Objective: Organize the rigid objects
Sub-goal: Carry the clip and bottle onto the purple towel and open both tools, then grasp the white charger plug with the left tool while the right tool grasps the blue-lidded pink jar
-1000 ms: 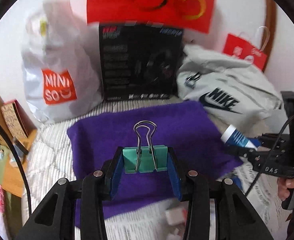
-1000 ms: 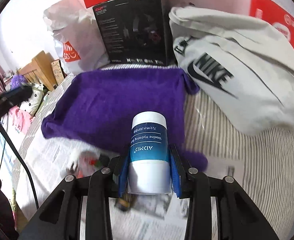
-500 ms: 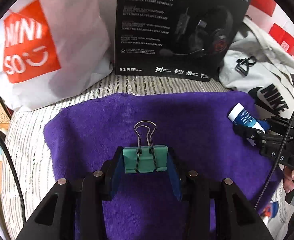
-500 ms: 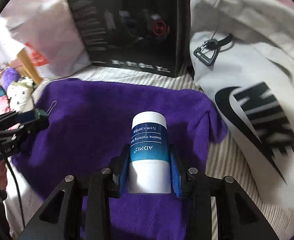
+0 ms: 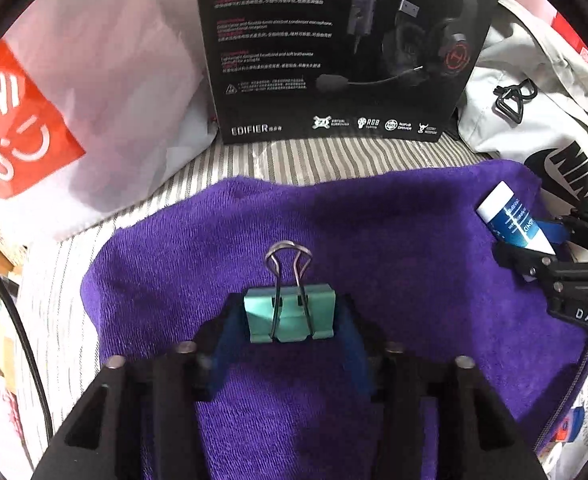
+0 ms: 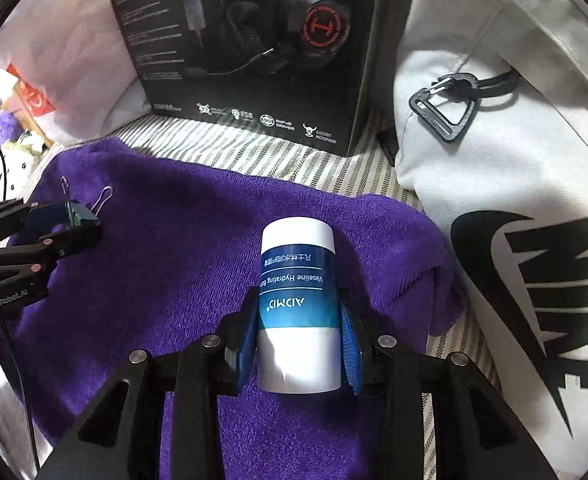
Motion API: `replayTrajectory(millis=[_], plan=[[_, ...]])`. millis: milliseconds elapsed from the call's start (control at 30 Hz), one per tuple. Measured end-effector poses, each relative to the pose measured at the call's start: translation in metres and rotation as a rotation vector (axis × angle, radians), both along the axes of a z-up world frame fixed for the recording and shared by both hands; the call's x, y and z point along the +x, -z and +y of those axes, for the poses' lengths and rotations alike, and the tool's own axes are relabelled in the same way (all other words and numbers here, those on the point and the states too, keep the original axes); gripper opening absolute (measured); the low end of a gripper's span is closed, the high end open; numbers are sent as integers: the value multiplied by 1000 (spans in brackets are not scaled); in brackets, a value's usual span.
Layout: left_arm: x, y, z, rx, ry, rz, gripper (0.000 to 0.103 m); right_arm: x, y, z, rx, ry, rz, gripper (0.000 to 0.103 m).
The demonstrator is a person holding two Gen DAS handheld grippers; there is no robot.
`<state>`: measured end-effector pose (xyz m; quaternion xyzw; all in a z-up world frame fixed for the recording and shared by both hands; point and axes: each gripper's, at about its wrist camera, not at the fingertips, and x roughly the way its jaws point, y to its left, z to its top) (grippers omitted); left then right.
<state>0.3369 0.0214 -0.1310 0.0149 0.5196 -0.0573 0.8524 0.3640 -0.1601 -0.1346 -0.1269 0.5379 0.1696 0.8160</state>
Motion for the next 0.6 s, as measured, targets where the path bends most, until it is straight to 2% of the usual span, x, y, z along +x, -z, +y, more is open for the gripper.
replayTrajectory(millis=[33,67,233,333,433,533,600], plan=[[-1,1,0,0,-2,18,70,0,0,0,-5,-1,8,40],[-4,2,-1,9,4,24,72,1,-1,-2,-7,3,16,45],[-21,-5,4,5,-51,38,71,-13,-5,-9,6,1,53,49],[-48,-22,3,-9,-61,-6,70,-30,-19,-16,38,26,53,49],[-82,-44,-3,-34,-51,-61,70,-61,-49,-23,72,20,-2,50],[-119,-57,-10,-73,-14,-81,70,-96,-74,-35,92,30,-52,60],[-141,-58,-21,-80,1,-77,70,-123,-85,-47,104,41,-79,61]])
